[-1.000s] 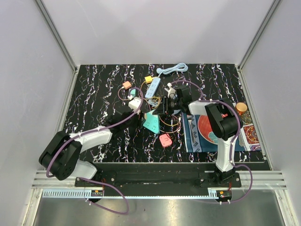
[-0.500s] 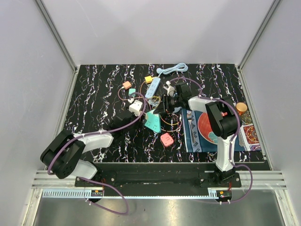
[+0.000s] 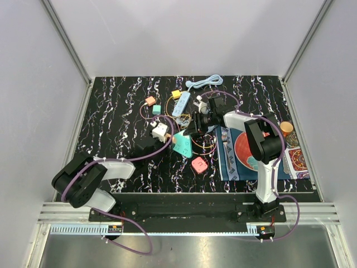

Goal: Insert the plug
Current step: Insert the plug into the socket, then press the plug into the socket.

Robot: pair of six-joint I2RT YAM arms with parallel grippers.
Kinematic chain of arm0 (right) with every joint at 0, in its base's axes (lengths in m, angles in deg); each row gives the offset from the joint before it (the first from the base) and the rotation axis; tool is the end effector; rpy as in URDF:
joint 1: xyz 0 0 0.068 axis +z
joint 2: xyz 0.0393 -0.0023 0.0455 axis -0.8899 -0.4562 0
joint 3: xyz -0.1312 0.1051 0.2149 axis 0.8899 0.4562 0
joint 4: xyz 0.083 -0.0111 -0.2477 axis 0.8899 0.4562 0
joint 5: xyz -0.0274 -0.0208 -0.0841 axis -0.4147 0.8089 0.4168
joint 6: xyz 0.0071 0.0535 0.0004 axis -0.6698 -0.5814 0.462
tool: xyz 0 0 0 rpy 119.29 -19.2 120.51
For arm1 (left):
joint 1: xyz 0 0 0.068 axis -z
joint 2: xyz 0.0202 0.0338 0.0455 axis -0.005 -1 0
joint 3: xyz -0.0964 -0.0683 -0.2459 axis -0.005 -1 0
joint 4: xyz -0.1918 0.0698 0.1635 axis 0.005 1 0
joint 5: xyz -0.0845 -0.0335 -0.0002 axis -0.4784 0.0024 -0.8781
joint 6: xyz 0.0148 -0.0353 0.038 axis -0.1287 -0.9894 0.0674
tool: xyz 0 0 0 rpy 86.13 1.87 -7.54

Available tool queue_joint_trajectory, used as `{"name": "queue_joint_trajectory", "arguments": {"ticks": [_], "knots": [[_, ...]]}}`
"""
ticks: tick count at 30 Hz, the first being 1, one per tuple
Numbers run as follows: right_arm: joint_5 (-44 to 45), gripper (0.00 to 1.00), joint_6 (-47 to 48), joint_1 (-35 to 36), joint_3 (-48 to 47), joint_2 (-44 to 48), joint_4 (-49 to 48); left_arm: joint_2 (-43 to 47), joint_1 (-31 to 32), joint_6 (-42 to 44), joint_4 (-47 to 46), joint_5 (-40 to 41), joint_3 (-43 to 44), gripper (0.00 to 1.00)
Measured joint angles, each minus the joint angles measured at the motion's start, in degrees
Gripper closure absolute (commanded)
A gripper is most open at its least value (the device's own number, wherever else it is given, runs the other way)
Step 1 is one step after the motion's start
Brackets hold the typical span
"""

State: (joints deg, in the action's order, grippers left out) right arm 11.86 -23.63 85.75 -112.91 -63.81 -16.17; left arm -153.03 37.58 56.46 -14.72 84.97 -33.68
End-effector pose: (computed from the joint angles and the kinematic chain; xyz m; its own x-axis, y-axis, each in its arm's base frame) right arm 0.3835 0.1906 0.1455 -0.8777 -0.1522 -0.4544 -0.4646 0.5026 0.7291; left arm 0.2130 -0.1632 0.1529 -0.3459 0.1132 -0.9314 0.5348 0.8395 -0.0966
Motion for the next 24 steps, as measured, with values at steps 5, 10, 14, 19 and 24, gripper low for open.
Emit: {"name": "queue_joint_trajectory", "arguments": {"ticks": [5, 10, 14, 19, 24], "knots": [[-0.7, 0.91, 0.3, 0.5, 0.0, 0.0, 2.1, 2.9, 0.5, -0.7, 2.3, -0.2, -1.2, 0.45], [-1.8, 0.91, 0.7, 1.3, 0.0, 0.0, 4.1, 6.9, 1.1, -2.7, 8.9, -0.9, -1.2, 0.15], [-2.4, 0.91, 1.3, 2.5, 0.0, 0.0, 4.8, 10.1, 1.6, -4.4, 16.3, -1.3, 0.0, 0.04], [-2.7, 0.91, 1.8, 3.0, 0.0, 0.0, 5.1, 12.7, 1.7, -6.1, 24.8, -0.6, 4.3, 0.05], [-2.9, 0.91, 2.0, 2.9, 0.3, 0.0, 5.0, 13.4, 1.7, -8.0, 35.6, 1.0, 10.3, 0.09]]}}
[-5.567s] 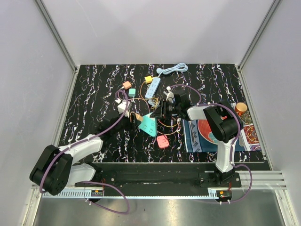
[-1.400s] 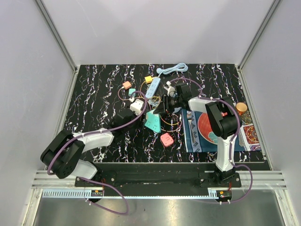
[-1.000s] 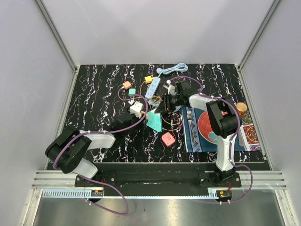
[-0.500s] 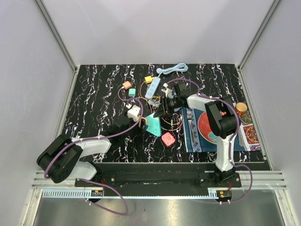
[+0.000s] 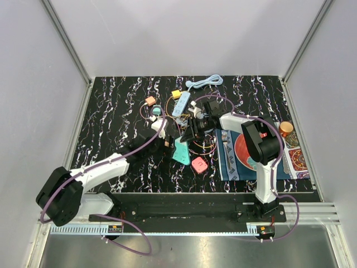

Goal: Insert the plug
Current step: Press the plug into the socket.

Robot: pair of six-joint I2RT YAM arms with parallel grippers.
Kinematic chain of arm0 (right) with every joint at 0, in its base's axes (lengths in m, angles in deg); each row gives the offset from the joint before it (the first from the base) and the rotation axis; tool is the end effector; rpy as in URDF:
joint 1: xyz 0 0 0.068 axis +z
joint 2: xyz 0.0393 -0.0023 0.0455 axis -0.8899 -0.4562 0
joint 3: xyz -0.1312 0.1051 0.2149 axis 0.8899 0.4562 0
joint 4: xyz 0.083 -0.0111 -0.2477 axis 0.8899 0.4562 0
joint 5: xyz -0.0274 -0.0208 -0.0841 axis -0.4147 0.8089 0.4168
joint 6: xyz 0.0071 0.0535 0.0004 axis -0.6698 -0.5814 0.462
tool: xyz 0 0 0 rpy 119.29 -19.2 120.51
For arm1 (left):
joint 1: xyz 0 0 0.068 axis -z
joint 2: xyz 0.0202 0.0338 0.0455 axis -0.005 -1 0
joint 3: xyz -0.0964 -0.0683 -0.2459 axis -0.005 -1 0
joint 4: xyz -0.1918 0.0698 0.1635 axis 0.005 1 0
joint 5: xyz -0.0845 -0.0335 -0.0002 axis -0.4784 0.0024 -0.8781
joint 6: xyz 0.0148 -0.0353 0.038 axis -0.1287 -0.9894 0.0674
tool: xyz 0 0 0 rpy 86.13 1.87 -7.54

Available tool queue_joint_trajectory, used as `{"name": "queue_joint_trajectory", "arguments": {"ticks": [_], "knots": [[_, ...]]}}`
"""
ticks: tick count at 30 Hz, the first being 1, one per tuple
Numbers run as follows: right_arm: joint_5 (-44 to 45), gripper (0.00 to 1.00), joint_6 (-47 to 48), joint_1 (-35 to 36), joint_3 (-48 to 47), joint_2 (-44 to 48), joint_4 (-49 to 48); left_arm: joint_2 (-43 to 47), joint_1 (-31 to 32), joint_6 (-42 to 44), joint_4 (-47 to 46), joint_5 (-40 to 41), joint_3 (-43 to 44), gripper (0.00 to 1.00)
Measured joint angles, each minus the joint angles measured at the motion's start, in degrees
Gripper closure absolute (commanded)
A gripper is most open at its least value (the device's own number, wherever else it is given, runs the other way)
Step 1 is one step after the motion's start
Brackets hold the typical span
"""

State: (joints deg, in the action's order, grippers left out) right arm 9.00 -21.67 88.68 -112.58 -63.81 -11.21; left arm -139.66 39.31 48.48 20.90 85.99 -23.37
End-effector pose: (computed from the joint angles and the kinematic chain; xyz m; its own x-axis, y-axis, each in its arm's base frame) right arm 0.3650 0.2072 0.1398 -0.8882 -0.2419 -0.3907 -0.4595 0.4596 0.7600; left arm 0.2003 -0.1624 0.2040 -0.5530 0.1212 -0.8243 0.4616 0.8682 -0.1820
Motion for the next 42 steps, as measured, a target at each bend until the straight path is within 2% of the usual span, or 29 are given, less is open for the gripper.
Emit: {"name": "queue_joint_trajectory", "arguments": {"ticks": [11, 15, 20, 24, 25, 31, 32, 35, 42], "knots": [[-0.7, 0.91, 0.4, 0.0, 1.0, 0.2, 0.0, -0.8, 0.1, -4.0, 18.4, -0.1, 8.5, 0.17], [-1.1, 0.91, 0.7, 0.0, 1.2, 0.2, -0.1, -1.0, 0.5, -4.5, 22.6, -0.3, 10.5, 0.18], [-1.2, 0.92, 1.1, 0.0, 1.3, 0.2, -0.1, -2.9, 1.2, -4.5, 25.7, -0.2, 12.4, 0.27], [-1.2, 0.94, 1.1, 0.0, 1.3, 0.2, -0.1, -5.0, 2.1, -4.2, 27.0, 0.1, 12.6, 0.41], [-1.3, 0.94, 1.2, 0.0, 1.3, 0.2, 0.0, -5.5, 2.3, -4.2, 27.4, 0.2, 12.7, 0.51], [-1.2, 0.97, 1.3, 0.0, 1.3, 0.2, -0.1, -6.1, 3.8, -3.6, 27.9, 2.2, 13.3, 0.74], [-1.2, 0.98, 1.3, 0.0, 1.3, 0.2, -0.1, -6.3, 4.2, -3.6, 27.9, 2.6, 13.4, 0.81], [-1.1, 1.00, 1.3, 0.0, 1.3, 0.2, 0.0, -6.8, 5.6, -3.6, 27.9, 4.7, 13.5, 0.89], [-1.0, 1.00, 1.3, -0.5, 1.3, 0.2, 0.0, -8.7, 8.0, -4.4, 27.0, 8.8, 13.8, 1.00]]}}
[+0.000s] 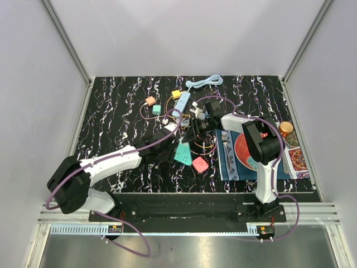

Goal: Insert the plug
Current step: Press the plug into the socket.

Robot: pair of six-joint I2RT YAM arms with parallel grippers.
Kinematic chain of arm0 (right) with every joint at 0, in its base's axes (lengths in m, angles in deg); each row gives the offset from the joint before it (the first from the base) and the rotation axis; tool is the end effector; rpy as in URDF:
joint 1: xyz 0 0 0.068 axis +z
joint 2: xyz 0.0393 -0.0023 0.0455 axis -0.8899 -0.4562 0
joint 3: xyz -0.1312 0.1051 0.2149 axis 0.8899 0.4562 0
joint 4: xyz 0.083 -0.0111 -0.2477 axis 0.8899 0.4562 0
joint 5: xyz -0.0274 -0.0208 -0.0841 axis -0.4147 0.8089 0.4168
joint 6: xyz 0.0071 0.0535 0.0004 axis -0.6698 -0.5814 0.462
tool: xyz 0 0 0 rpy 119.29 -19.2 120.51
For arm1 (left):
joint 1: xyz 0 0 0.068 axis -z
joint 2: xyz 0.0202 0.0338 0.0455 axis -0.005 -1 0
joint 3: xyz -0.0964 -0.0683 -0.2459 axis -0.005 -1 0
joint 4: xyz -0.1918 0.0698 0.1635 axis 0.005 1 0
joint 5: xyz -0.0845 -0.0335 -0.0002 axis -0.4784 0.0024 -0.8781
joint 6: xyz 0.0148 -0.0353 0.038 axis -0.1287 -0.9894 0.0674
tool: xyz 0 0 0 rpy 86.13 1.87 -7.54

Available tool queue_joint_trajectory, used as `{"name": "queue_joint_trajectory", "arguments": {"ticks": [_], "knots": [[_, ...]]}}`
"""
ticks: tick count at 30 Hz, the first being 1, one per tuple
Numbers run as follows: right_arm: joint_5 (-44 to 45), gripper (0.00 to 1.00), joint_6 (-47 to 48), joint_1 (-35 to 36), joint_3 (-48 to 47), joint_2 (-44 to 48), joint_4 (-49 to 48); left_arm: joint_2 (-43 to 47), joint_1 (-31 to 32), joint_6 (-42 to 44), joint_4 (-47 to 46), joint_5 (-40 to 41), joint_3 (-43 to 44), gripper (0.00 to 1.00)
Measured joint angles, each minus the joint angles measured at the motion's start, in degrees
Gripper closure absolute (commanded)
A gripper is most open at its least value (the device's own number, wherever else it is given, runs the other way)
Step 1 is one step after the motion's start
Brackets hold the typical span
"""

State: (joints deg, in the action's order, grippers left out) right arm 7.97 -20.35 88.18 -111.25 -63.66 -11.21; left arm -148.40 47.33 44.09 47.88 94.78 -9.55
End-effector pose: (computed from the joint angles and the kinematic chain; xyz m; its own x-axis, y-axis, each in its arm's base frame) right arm 0.3619 0.2022 0.1349 -0.8869 -0.2520 -0.3872 -0.4616 0.4498 0.7646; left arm 0.1917 -0.1983 0.2055 -0.7275 0.3158 -0.6091 0.4140 0.9100 -0.0227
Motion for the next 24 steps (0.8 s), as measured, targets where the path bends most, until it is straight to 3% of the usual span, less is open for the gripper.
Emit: {"name": "queue_joint_trajectory", "arguments": {"ticks": [12, 24], "knots": [[1.0, 1.00, 0.2, -1.6, 0.0, 0.0, -1.7, -2.8, 1.4, -1.2, -6.8, 5.0, -1.2, 1.00], [1.2, 1.00, 0.1, -2.1, -0.1, 0.0, -1.9, -6.6, 4.3, -2.3, -4.9, 10.9, 1.9, 1.00]]}}
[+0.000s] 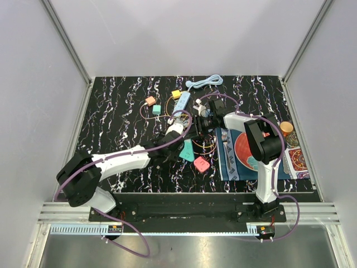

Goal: Insert the plug
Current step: Press the plug into the socket.

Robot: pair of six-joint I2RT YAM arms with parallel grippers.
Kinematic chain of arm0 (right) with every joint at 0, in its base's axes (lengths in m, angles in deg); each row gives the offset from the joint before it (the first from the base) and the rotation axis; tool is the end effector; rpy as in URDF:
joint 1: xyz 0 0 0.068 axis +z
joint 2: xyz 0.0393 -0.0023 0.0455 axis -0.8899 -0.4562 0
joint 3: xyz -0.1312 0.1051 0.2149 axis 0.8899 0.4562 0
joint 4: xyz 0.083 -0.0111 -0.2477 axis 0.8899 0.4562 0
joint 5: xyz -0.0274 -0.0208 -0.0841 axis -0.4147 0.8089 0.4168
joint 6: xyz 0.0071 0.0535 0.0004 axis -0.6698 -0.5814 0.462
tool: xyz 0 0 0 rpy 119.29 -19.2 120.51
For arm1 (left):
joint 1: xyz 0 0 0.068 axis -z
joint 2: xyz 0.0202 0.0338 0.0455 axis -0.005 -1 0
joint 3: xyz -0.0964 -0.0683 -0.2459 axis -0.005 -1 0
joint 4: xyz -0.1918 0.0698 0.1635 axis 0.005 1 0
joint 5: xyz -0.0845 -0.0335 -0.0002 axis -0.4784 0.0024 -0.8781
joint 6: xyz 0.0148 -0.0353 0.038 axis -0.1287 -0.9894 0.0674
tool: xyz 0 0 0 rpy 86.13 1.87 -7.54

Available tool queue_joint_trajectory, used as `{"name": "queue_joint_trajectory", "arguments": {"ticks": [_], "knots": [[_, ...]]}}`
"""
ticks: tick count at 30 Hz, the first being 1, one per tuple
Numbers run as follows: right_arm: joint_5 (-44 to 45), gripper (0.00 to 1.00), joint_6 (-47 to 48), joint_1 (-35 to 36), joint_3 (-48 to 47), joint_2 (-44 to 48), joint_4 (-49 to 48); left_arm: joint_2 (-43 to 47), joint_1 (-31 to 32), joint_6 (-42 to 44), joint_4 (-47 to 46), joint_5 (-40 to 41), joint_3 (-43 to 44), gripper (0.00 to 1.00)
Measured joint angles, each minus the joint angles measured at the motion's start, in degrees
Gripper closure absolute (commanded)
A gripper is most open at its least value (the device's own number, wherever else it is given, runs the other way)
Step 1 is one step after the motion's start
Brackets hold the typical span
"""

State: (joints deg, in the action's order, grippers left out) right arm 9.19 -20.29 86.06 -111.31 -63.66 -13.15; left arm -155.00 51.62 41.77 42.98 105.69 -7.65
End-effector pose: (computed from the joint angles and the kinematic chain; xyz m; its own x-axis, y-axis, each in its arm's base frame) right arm 0.3723 0.1895 0.1366 -0.8820 -0.2095 -0.4221 -0.4692 0.4737 0.7453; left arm 0.1949 -0.2253 0.1918 -0.6778 0.3148 -0.6645 0.3480 0.9334 0.0871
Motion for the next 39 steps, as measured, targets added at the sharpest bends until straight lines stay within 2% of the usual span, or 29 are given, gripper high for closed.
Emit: {"name": "queue_joint_trajectory", "arguments": {"ticks": [9, 18, 20, 23, 25, 26, 30, 34, 39], "knots": [[-0.1, 1.00, 0.0, 0.0, 0.0, 0.0, -0.7, -0.6, 1.1, -2.8, -0.2, 3.3, -0.2, 1.00], [0.0, 1.00, -1.0, 0.0, 0.0, 0.0, -0.9, -3.9, 2.2, -3.9, 3.9, 6.0, 3.4, 1.00], [0.1, 1.00, -1.1, 0.0, 0.0, 0.0, -0.8, -5.0, 2.4, -4.3, 5.5, 7.0, 4.5, 0.89], [0.1, 1.00, -1.2, 0.0, 0.0, 0.0, -0.8, -5.1, 2.8, -5.1, 5.8, 7.9, 4.4, 0.66], [0.1, 1.00, -1.0, 0.0, 0.0, 0.2, -0.8, -3.8, 2.7, -5.6, 4.7, 7.9, 3.3, 0.54], [0.0, 1.00, -0.9, 0.0, 0.0, 0.4, -0.7, -2.6, 2.6, -5.9, 3.7, 7.6, 2.3, 0.41], [0.0, 1.00, -0.5, 0.6, 0.0, 0.6, -0.7, 0.8, 1.4, -7.3, 3.1, 5.4, -0.1, 0.16], [-0.4, 1.00, -1.4, 2.2, 0.5, 0.6, 0.8, 3.5, -0.3, -8.3, 8.4, 3.6, -0.7, 0.01], [-0.4, 1.00, -2.2, 2.7, 0.5, 0.6, 1.2, 12.6, -2.3, -8.3, 12.1, 2.4, -0.5, 0.01]]}}
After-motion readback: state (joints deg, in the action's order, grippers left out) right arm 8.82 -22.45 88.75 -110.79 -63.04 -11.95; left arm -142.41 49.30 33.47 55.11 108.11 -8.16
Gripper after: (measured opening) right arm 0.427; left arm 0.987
